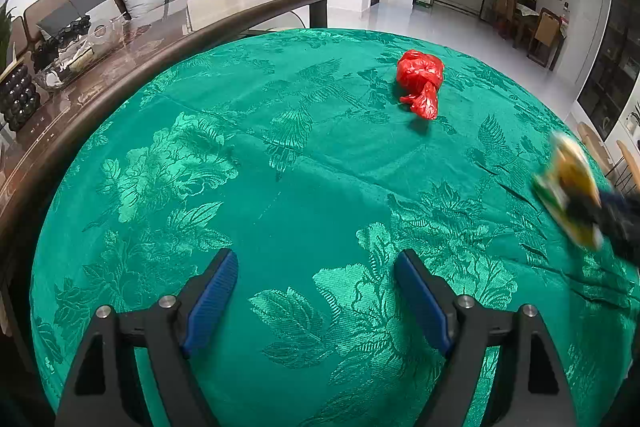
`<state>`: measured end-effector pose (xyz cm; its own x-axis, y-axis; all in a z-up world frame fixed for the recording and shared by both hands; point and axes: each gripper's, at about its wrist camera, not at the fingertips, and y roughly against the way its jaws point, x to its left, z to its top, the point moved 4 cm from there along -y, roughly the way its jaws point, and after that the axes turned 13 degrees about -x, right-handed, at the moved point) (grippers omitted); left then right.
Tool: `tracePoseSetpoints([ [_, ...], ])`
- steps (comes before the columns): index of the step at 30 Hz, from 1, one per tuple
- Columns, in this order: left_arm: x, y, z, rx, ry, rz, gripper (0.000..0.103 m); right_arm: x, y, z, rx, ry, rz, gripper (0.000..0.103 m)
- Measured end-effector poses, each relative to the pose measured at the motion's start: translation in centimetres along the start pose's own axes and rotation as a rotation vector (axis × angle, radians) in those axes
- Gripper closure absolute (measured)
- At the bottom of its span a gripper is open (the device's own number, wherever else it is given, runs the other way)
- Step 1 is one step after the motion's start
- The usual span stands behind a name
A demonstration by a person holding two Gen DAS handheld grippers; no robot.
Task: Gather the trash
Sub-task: 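Grasp the red plastic bag with the left tool, then grasp the white-gold snack wrapper with the right tool while the left tool regrips the red bag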
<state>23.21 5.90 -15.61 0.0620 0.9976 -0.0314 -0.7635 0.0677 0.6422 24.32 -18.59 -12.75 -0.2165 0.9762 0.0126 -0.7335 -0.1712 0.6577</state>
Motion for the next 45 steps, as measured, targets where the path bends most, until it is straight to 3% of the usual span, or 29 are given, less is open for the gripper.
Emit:
tracePoseSetpoints([
  [2, 0.0, 0.0, 0.0, 0.0, 0.0, 0.001, 0.019, 0.1, 1.6, -1.8, -0.011, 0.025, 0.02, 0.063],
  [5, 0.0, 0.0, 0.0, 0.0, 0.0, -0.002, 0.019, 0.1, 3.0, -3.5, -0.062, 0.026, 0.026, 0.055],
  [7, -0.2, 0.1, 0.0, 0.0, 0.0, -0.012, 0.019, 0.0, 3.3, -4.1, -0.075, 0.018, 0.032, 0.038],
  [10, -1.0, 0.1, 0.5, 0.02, -0.015, -0.085, 0.019, 0.1, 3.1, -4.8, -0.053, -0.009, 0.068, 0.026],
  [13, -2.0, 0.2, 2.2, 0.012, -0.021, -0.136, 0.019, 0.0, 3.4, -4.9, -0.06, -0.016, 0.071, 0.014],
  [19, -4.5, -3.9, 7.4, 0.012, -0.027, -0.191, 0.019, 0.1, 2.8, -5.5, -0.019, -0.007, 0.035, 0.004],
  [25, -7.2, -10.6, 10.6, 0.052, -0.065, -0.175, 0.019, 0.6, 2.6, -5.7, -0.001, 0.029, 0.013, 0.001],
  [31, -7.9, -13.7, 11.3, 0.013, -0.121, -0.137, 0.019, 0.5, 2.4, -5.7, 0.0, 0.03, 0.008, 0.0],
  [32, -8.0, -13.8, 11.3, 0.006, -0.121, -0.146, 0.021, 0.5, 2.4, -5.7, 0.0, 0.029, 0.008, 0.0],
  [33, -8.0, -13.8, 11.3, -0.002, -0.115, -0.157, 0.039, 0.5, 2.4, -5.7, 0.0, 0.028, 0.008, 0.0],
  [35, -7.6, -13.3, 11.4, -0.019, -0.102, -0.17, 0.061, 0.5, 2.4, -5.7, 0.0, 0.028, 0.008, 0.0],
  [39, -6.1, -10.8, 10.5, -0.01, -0.04, -0.156, 0.062, 0.5, 2.4, -5.7, 0.0, 0.029, 0.009, 0.0],
  [45, -4.4, -1.9, 4.8, 0.014, -0.064, -0.111, 0.062, 0.5, 2.4, -5.7, 0.0, 0.028, 0.008, 0.0],
])
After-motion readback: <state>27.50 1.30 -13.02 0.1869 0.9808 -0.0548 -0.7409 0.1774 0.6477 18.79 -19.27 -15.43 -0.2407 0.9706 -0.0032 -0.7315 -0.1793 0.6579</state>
